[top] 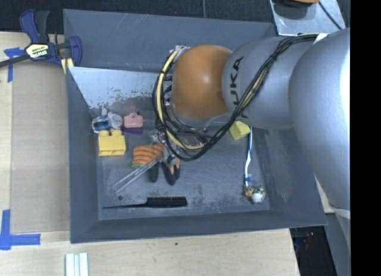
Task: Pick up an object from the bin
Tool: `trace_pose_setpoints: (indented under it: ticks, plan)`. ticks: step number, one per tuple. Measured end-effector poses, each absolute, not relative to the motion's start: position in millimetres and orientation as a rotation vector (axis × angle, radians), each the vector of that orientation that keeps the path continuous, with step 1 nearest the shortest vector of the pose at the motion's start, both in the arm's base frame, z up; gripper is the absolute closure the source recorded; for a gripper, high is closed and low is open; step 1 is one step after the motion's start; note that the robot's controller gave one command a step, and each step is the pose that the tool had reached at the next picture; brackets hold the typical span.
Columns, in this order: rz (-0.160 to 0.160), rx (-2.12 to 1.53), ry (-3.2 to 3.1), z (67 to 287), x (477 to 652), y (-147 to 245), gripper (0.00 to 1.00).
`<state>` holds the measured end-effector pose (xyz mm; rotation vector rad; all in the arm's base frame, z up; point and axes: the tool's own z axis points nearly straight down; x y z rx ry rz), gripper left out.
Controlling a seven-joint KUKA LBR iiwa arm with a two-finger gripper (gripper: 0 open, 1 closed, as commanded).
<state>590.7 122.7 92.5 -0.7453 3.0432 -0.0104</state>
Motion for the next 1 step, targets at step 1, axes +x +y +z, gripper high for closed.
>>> trace_pose_setpoints:
  ticks: [1]
  plan:
    - [-0.011, -0.742, 3.038, 124.9, 592.2, 122.8, 1.0]
